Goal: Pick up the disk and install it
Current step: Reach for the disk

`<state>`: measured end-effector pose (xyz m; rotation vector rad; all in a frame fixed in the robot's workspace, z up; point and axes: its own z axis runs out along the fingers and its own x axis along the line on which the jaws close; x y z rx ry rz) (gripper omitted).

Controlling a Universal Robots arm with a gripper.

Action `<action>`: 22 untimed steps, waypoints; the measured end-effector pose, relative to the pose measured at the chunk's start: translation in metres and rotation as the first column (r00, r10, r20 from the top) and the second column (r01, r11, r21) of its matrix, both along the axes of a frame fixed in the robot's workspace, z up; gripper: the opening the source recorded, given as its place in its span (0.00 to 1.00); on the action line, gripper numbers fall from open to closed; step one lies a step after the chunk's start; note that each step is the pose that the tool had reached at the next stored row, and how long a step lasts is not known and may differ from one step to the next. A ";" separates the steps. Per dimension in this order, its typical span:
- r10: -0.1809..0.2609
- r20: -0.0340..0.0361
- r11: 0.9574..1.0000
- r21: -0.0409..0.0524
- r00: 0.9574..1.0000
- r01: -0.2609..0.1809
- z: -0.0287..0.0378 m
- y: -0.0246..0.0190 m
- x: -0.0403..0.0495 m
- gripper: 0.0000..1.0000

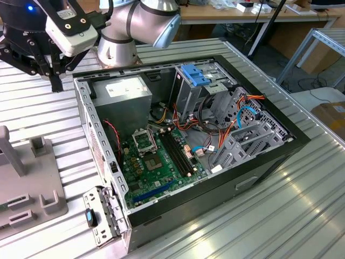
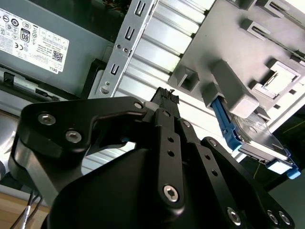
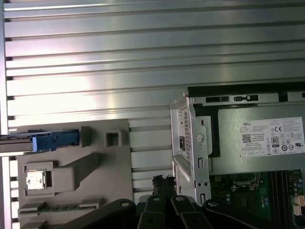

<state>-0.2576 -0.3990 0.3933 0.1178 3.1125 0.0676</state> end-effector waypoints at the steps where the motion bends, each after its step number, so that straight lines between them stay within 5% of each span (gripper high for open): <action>1: 0.000 0.000 1.000 0.000 1.000 0.000 0.0000 0.0000 -0.0039 0.11; 4: 0.000 0.000 1.000 0.000 1.000 0.000 0.0000 0.0000 -0.0200 0.11; 17: 0.000 0.000 1.000 0.000 1.000 0.000 0.0000 0.0000 -0.0539 0.11; 22: 0.000 0.000 1.000 0.000 1.000 0.000 0.0000 0.0000 -0.0566 0.11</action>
